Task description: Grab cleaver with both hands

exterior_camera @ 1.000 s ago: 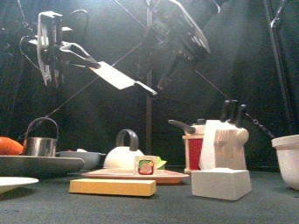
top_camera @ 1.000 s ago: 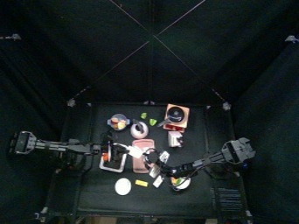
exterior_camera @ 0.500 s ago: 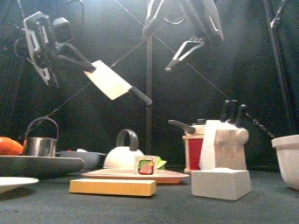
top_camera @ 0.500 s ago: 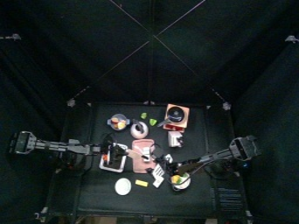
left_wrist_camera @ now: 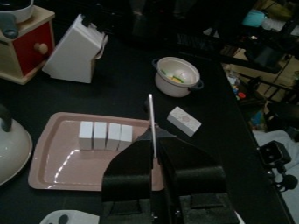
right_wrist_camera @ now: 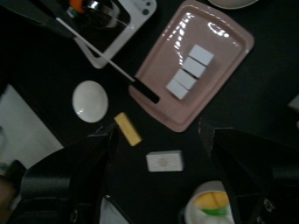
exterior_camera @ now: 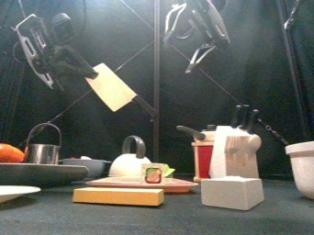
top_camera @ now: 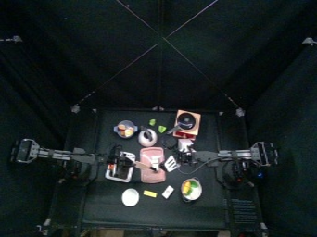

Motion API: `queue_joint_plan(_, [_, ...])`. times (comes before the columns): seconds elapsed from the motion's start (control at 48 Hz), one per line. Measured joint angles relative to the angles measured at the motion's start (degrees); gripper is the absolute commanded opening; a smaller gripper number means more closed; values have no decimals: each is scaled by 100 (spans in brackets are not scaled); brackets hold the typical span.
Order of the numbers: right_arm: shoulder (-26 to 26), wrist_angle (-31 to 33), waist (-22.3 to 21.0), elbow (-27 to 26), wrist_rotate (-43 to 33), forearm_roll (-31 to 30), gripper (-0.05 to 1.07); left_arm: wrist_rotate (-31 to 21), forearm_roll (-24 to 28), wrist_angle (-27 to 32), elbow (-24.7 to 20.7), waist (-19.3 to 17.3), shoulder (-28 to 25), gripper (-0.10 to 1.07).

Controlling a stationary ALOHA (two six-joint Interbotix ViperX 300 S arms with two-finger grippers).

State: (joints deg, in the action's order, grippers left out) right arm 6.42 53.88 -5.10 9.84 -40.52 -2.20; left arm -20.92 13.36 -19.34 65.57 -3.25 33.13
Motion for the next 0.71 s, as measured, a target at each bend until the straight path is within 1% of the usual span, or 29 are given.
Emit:
queue_joint_plan(0.042, [-44, 0, -97, -9, 624, 149, 101, 70, 88, -88, 0, -18, 0, 40])
queue_joint_plan(0.125, [-97, -62, -193, 18, 1608, 387, 101, 211, 185, -334, 0, -44, 9, 40])
queue_joint_plan(0.208, [-105, -457, -211, 220, 2408, 624, 101, 325, 193, -571, 9, -53, 9, 40])
queue_joint_plan(0.25, [-114, -721, -202, 343, 2646, 721, 101, 352, 193, -650, 26, -53, 9, 40])
queue_joint_plan(0.354, [-105, -1354, -132, 642, 2900, 888, 101, 378, 202, -809, 44, -53, 9, 40])
queue_joint_plan(0.458, [-70, -1881, 0, 1011, 2936, 844, 101, 387, 202, -905, 44, -62, 9, 40])
queue_joint_plan(0.583, [-44, -2408, 211, 1327, 2909, 536, 101, 387, 202, -1037, 44, -97, 9, 40])
queue_joint_plan(0.708, [-35, -2865, 466, 1433, 2848, 132, 101, 387, 193, -1169, 44, -105, 18, 40])
